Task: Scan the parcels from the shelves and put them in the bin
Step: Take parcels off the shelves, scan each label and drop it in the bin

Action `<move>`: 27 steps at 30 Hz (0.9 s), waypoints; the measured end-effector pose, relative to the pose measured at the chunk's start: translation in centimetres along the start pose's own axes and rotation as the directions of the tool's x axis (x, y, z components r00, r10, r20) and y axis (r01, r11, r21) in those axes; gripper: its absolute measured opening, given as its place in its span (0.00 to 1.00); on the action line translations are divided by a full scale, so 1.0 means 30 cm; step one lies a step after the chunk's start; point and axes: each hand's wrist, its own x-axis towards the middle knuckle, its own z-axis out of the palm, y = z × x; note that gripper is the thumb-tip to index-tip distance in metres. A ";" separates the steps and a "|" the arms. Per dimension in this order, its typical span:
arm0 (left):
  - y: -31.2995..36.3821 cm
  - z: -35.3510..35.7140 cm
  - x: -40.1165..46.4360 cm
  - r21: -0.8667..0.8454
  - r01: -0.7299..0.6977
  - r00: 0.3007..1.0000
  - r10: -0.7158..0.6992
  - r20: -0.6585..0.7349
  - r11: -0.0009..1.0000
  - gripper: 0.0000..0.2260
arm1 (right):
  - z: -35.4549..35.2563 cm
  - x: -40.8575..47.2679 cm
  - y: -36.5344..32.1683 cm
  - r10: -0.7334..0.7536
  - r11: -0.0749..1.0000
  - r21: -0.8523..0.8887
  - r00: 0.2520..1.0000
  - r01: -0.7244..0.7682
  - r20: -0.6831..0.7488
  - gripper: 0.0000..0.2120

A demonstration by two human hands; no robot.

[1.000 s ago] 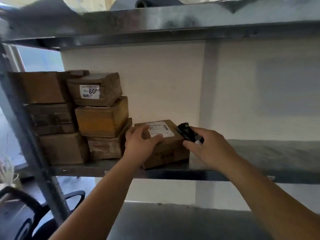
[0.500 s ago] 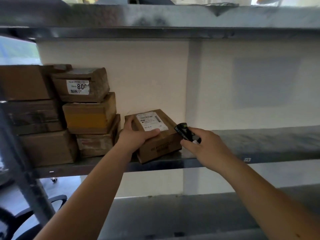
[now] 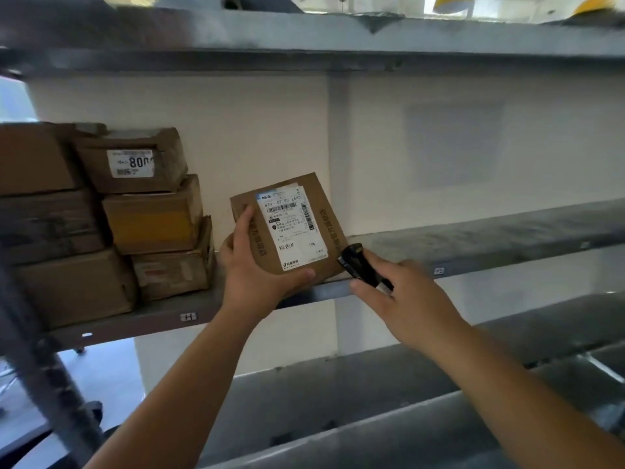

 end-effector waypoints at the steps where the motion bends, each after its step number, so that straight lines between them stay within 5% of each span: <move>1: -0.001 0.000 -0.009 0.008 -0.021 1.000 0.021 0.010 1.000 0.59 | 0.001 -0.020 0.005 0.004 1.000 -0.002 1.000 -0.004 0.000 0.37; 9: 0.015 0.004 -0.074 0.104 -0.201 0.977 0.191 0.096 0.974 0.59 | -0.014 -0.184 -0.016 0.093 0.992 -0.081 0.996 -0.092 0.007 0.26; 27: 0.049 0.054 -0.075 0.252 -0.316 0.947 0.290 0.136 0.914 0.58 | -0.087 -0.391 -0.056 0.271 0.910 -0.347 0.958 -0.226 0.088 0.29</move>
